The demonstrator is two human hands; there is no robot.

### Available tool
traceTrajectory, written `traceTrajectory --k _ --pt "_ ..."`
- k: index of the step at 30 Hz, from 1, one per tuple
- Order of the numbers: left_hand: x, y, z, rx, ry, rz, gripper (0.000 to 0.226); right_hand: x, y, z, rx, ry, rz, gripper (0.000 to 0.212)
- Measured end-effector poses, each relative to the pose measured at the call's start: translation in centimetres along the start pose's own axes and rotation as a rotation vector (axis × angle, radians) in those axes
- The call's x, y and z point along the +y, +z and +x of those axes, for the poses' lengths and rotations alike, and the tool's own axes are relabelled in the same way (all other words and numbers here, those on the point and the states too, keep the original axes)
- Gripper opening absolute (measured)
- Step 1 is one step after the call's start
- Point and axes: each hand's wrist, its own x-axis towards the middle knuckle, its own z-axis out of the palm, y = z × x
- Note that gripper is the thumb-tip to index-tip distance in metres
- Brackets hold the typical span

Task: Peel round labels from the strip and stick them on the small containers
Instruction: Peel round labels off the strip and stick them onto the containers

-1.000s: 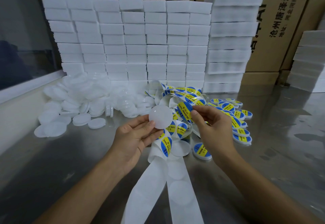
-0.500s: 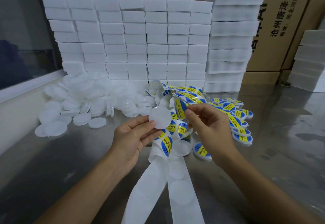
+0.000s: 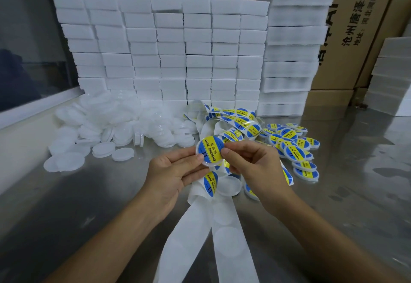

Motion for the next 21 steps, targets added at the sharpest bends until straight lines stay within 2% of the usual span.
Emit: traceTrajectory --k 7,13,17,21 --pt "0.04 0.18 -0.2 0.014 -0.001 0.003 0.042 0.19 -0.12 0.04 0.016 0.008 -0.033 0.01" --pt "0.09 0.23 -0.33 0.025 0.016 0.017 0.02 0.09 0.02 -0.01 0.015 -0.014 -0.036 0.011" --pt "0.19 0.33 -0.42 0.038 0.024 0.038 0.035 0.07 0.09 0.01 0.017 -0.029 -0.054 0.01" --pt "0.26 0.49 -0.59 0.059 0.054 0.056 0.038 0.18 0.12 0.03 0.028 -0.05 -0.076 0.014"
